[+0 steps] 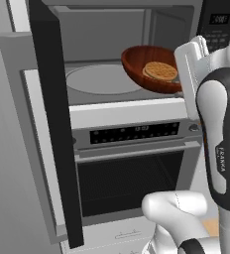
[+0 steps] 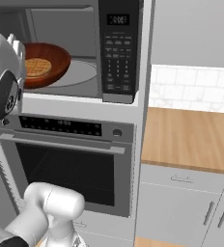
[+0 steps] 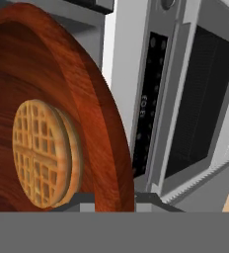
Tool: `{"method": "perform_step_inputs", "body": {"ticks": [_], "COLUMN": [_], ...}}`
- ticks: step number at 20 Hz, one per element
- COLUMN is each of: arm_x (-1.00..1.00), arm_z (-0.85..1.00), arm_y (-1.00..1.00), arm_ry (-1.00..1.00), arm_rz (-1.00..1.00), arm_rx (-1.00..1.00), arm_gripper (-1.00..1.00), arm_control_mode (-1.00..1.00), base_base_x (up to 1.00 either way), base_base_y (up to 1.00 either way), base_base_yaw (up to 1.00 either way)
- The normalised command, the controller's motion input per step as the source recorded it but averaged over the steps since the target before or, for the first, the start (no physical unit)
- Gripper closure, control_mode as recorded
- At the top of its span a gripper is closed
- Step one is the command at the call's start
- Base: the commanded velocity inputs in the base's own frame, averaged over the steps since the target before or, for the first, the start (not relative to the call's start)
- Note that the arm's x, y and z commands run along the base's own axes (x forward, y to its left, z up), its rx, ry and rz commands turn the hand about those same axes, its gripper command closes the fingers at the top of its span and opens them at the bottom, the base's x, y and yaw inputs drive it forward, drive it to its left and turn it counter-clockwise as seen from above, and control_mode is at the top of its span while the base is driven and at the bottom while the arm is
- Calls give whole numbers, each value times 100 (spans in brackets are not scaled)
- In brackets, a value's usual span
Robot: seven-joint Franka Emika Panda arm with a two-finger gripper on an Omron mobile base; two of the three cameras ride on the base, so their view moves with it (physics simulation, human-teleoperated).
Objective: Open the microwave, place the bowl with waffle inside the microwave, then close the microwave door and turn it on.
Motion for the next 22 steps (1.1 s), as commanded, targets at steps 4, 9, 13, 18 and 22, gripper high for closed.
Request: {"method": "perform_step_inputs", "body": {"ticks": [4,9,13,18,22], "arm_x": [63,45,47,54,70], "arm_z": [-11,-20,-21,-3,-1], "arm_y": [20,22,10,0,7], "arm_ry": [0,0,0,0,0], "arm_rz": [13,4,0,0,0], "arm_rx": [0,-3,-6,0,0], "arm_gripper": [100,100,100,100,100], "arm_control_mode": [-100,-100,-100,-100,-100], "base_base_x": [0,0,0,0,0], "base_base_y": [0,0,0,0,0], "base_base_yaw": [0,0,0,0,0]}}
